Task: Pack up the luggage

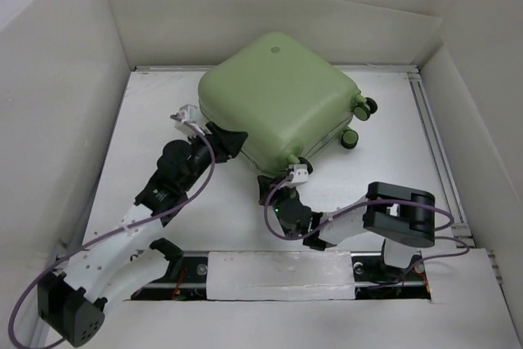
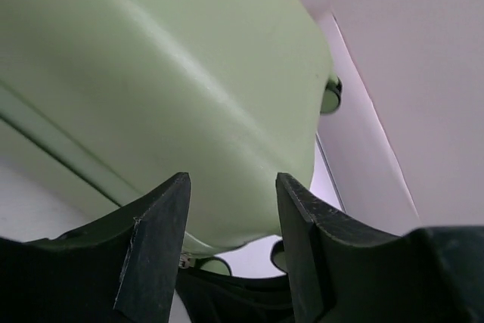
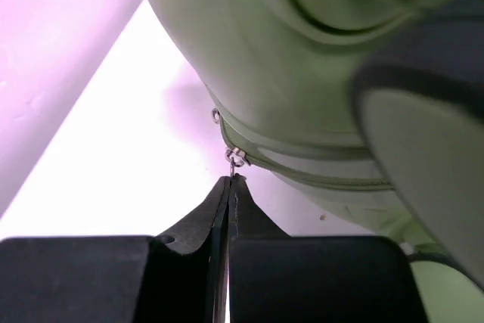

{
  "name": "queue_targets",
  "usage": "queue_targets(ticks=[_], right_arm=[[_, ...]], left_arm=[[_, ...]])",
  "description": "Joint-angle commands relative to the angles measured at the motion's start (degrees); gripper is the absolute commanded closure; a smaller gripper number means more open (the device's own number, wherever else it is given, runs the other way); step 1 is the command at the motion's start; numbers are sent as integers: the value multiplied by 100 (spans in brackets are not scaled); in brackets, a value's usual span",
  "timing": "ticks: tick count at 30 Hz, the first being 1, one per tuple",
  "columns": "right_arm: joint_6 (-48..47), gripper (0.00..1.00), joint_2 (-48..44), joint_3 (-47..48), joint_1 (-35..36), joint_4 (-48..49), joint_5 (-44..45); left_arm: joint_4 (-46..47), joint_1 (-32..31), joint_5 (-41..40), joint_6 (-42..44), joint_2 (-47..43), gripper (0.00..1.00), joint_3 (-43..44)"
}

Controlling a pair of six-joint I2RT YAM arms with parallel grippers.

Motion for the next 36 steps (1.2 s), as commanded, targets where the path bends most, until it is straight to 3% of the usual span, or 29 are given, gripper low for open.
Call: queue_targets(ticks=[1,5,7,9,13,17,19,20,23,27,31,36], right_arm=[[344,100,-404,-350,205,946,-569],[802,100,-1169,-932,205,263,-568],[950,100,-1240,-399,205,-883,-673],[864,100,-943,512,205,-1373,-875],[415,100,304,2304,30,-1690,-1227],[660,100,791,2611,-164,-1403,-1166],[714,83,537,1964,-216,-1025,-1253],[714,57,379,1759,-217,-927,-1306],[714,39,-473,1258,-217,-1565,-1648],[714,29,-1590,1046,-155,-3102,-2168],[653,24,-2617,1273,-155,-4964,-2221],[600,21,-3138,1493,-155,-6092,-1993]], left_arm=[[-394,273,-930,98,-355,54,-194],[-167,847,34,-261,-268,57,-675],[194,847,88,-428,-425,57,-940],[195,847,-70,-561,-741,57,-1221],[-390,847,-333,-491,-1383,57,-1425],[-1000,847,-510,-420,-1981,54,-1478],[-1000,847,-510,-420,-2105,52,-1609],[-1052,847,-510,-420,-2105,51,-1688],[-975,847,-369,-368,-2034,51,-1890],[-756,847,-45,-192,-2034,63,-2215],[-386,847,482,89,-1789,64,-2392],[-86,399,501,213,-1595,63,-2444]])
